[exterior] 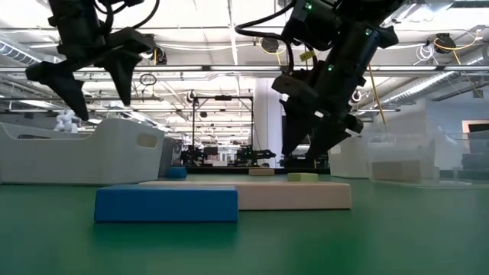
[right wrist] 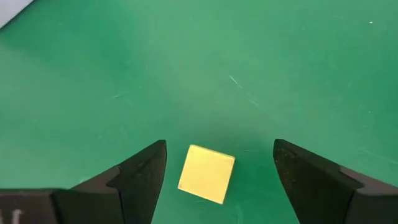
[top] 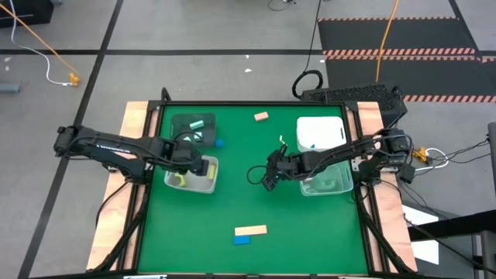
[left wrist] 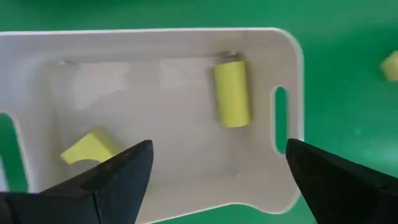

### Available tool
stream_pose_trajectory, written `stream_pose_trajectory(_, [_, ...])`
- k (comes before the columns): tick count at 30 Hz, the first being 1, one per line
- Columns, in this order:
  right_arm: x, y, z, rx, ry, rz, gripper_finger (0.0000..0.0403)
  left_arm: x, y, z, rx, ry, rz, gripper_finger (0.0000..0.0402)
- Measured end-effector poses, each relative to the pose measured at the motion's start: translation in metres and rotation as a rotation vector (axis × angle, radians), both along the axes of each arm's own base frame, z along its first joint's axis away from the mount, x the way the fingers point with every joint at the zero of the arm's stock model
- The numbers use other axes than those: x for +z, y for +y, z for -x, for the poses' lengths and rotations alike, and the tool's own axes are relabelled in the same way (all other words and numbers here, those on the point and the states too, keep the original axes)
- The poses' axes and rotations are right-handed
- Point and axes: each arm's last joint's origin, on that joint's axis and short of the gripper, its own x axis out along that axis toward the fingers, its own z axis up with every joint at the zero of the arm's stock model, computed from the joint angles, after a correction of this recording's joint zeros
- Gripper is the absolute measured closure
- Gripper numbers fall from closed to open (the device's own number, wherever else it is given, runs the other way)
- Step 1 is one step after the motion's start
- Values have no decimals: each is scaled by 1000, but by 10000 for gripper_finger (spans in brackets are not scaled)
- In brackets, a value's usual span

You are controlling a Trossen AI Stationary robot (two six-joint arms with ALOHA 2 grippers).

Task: Sort & place blocks by color
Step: Put the green block into the gray bin

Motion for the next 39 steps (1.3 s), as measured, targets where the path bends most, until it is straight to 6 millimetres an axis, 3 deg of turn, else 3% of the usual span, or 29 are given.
stream_pose_trajectory(14, [3, 16, -4, 34, -69, -15, 119, 10, -1, -18, -55, -215, -12, 35])
stream_pose_trajectory(23, [0, 12, 0, 20, -14, 39, 119, 16, -1, -17, -60, -267, -13, 34])
stream_pose_trajectory(34, [-38, 14, -9, 29, 79, 22, 121, 19, -9, -16, -88, -291, -3, 34])
stream_pose_trajectory(39, [-41, 20, -8, 30, 95, 16, 159, 20, -16, -17, -119, -313, 1, 34])
